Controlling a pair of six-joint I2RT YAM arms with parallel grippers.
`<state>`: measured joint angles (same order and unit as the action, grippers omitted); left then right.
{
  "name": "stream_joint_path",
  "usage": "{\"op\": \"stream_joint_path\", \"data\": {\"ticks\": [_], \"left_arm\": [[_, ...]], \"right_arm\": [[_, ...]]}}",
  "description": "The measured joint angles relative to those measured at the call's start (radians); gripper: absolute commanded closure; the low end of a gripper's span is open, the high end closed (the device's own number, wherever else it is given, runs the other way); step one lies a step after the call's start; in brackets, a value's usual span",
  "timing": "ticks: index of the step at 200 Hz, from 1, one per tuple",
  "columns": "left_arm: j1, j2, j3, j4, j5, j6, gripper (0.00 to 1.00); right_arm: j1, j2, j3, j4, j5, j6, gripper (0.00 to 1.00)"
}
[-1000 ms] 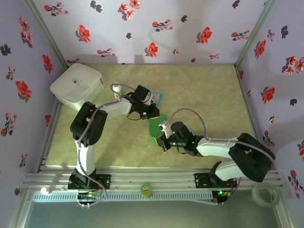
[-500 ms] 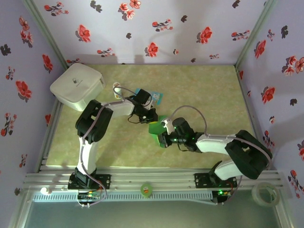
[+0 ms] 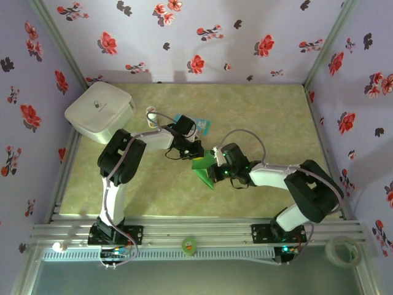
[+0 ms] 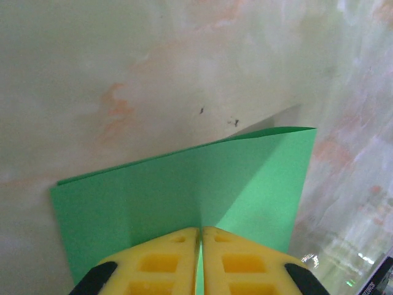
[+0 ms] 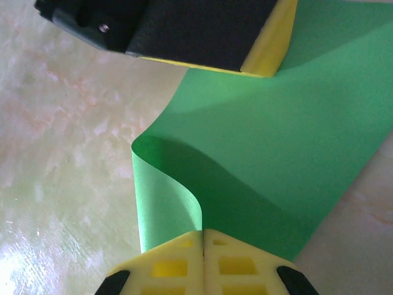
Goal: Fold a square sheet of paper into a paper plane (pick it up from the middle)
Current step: Third fold the triangle at the center of the table.
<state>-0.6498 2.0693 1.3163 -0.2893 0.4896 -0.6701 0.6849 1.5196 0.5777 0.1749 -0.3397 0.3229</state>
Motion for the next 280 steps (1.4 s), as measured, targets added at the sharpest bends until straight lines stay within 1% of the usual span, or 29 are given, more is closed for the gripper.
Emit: {"op": "stream_joint_path", "data": {"ticks": [108,280], "left_arm": [[0.0,0.0,0.0,0.0,0.0,0.0,0.88],[0.0,0.0,0.0,0.0,-0.001,0.0,0.88]], "right_arm": [[-0.018,0.01,0.037,-0.113,0.007,0.004,0.99],[-0.024,0.039,0.064,-0.139,0.011,0.004,0.99]]}}
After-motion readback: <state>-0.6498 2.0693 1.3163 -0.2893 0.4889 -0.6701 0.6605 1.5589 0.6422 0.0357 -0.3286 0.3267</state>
